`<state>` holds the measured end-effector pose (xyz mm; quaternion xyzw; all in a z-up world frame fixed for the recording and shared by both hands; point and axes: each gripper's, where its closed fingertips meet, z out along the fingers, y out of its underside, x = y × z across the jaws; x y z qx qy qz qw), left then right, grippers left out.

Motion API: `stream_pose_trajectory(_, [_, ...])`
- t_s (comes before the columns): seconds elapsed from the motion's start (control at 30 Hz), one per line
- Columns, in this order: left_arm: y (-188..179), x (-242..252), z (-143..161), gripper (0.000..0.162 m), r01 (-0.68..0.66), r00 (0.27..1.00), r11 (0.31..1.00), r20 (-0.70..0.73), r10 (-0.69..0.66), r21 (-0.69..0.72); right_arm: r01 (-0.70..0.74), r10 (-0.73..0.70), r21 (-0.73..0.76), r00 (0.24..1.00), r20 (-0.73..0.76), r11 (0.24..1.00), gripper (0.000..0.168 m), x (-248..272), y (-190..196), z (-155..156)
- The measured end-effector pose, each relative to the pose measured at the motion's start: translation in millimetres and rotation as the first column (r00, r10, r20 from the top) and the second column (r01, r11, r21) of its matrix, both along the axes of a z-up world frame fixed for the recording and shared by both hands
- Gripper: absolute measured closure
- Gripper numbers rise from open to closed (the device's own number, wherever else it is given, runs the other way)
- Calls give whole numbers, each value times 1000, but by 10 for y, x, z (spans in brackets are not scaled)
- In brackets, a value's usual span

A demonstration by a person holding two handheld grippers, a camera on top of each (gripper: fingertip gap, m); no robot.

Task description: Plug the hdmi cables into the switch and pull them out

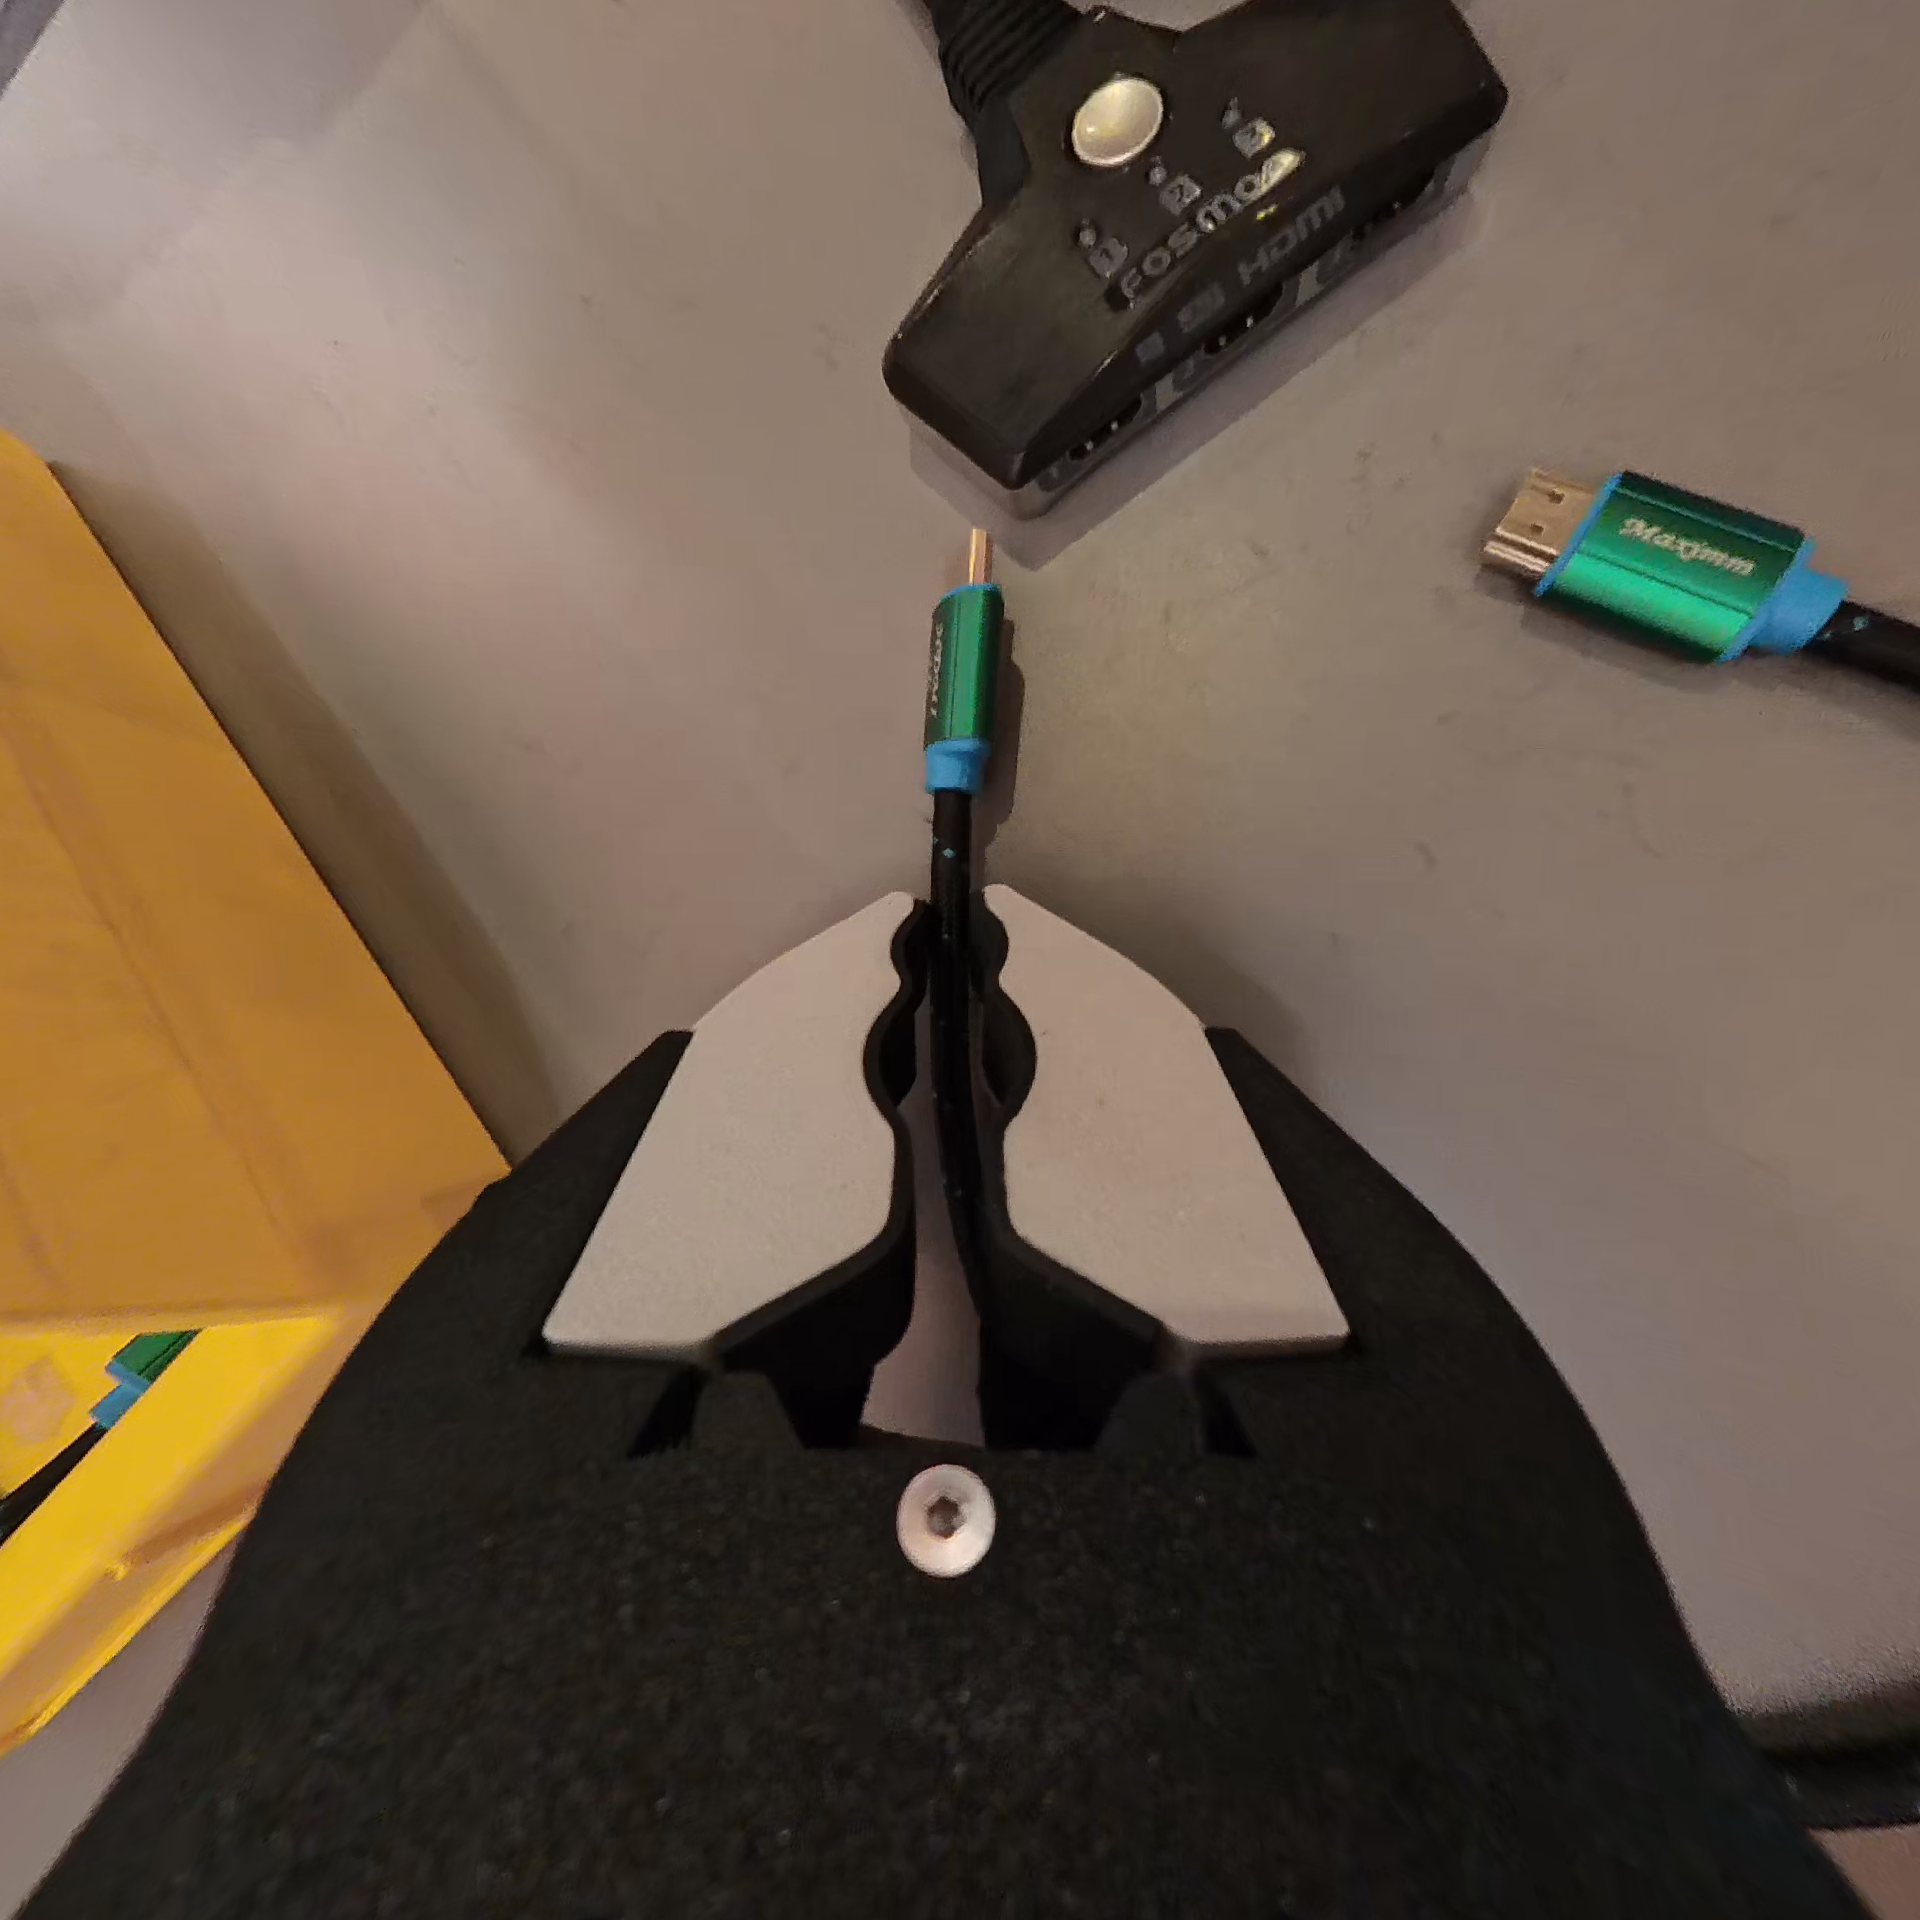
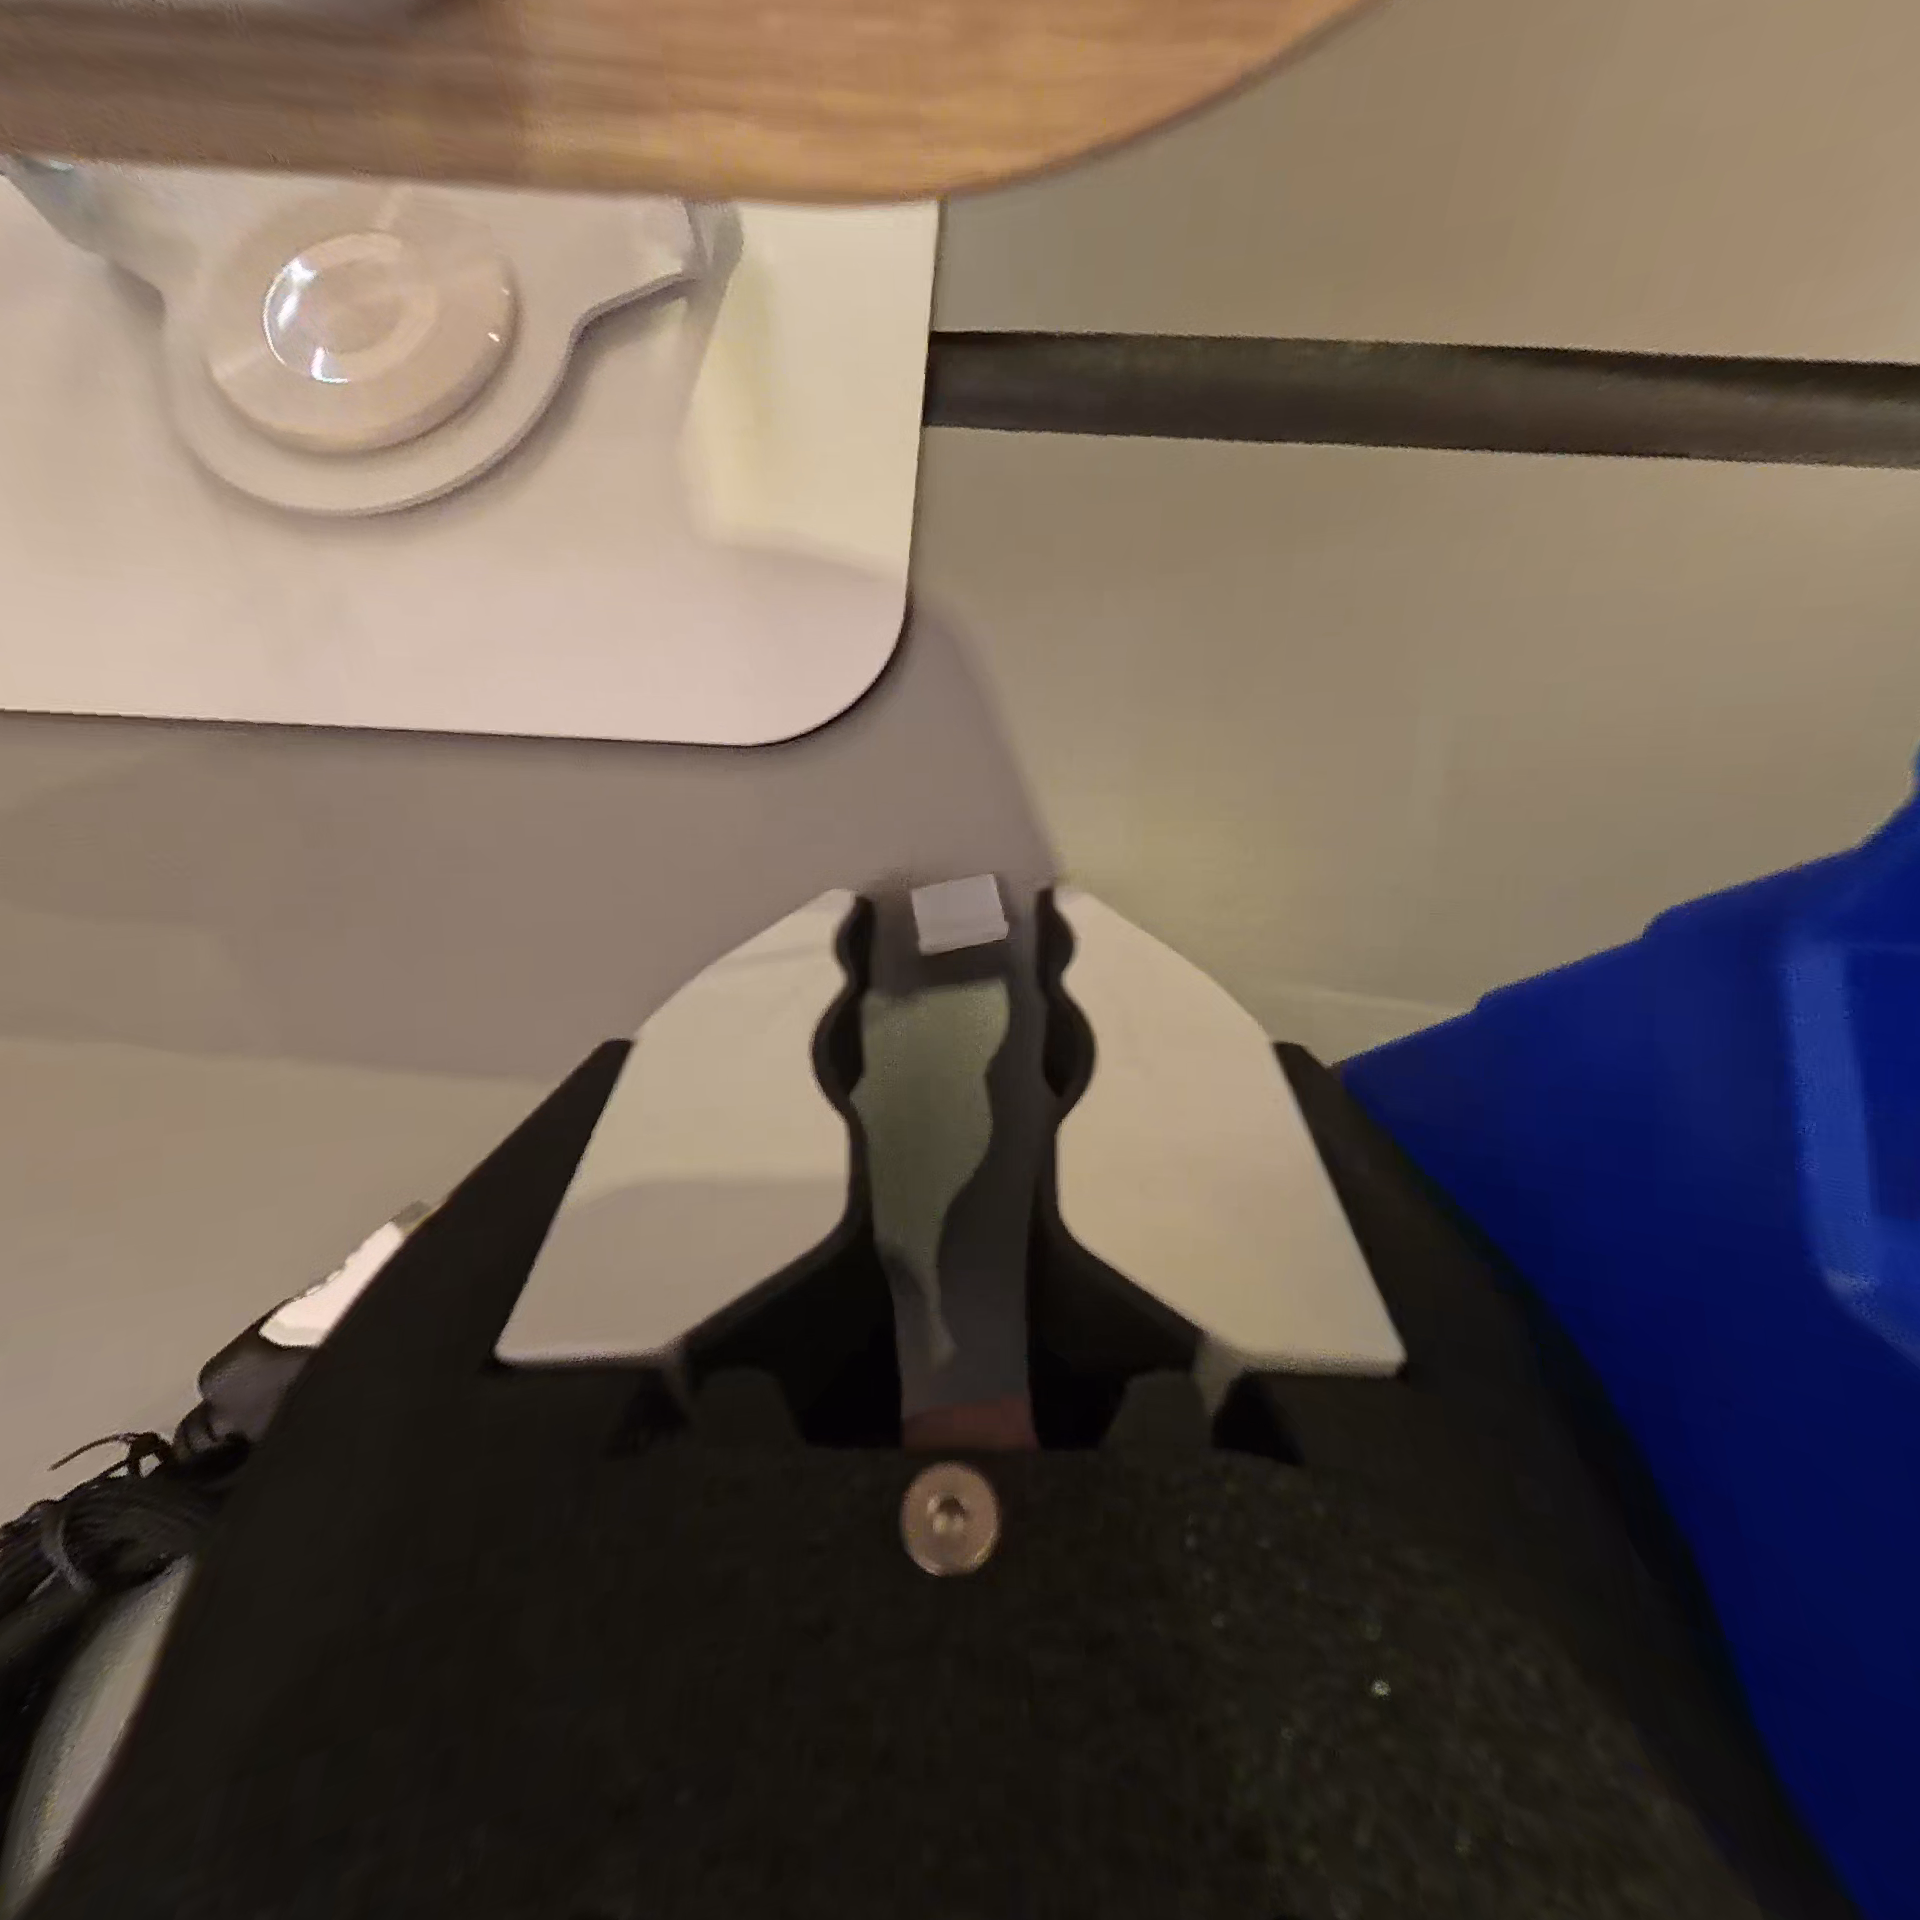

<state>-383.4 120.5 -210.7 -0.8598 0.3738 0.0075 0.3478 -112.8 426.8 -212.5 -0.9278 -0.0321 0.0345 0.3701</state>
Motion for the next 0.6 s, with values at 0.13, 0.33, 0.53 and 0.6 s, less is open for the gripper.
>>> stream_pose_trajectory(0.13, [24, -23, 7, 155, -5, 1000, 1000, 13, 5, 1, -103, 103, 111, 995, 5, 988, 123, -259, -118, 388])
stream_pose_trajectory(0.33, [33, -39, 3, 155, -3, 1000, 1000, 18, 2, 7, -673, 659, 176, 740, 135, 719, 121, -1300, -1334, 862])
stream_pose_trajectory(0.53, [83, 91, 158, 125, -21, 993, 999, 114, 16, 42, -825, 824, 144, 561, 84, 547, 120, -1316, -2654, 495])
stream_pose_trajectory(0.6, [110, 289, 348, 120, 56, 975, 997, 211, -68, 61, -805, 819, 204, 573, 20, 557, 125, -1218, -2963, 501])
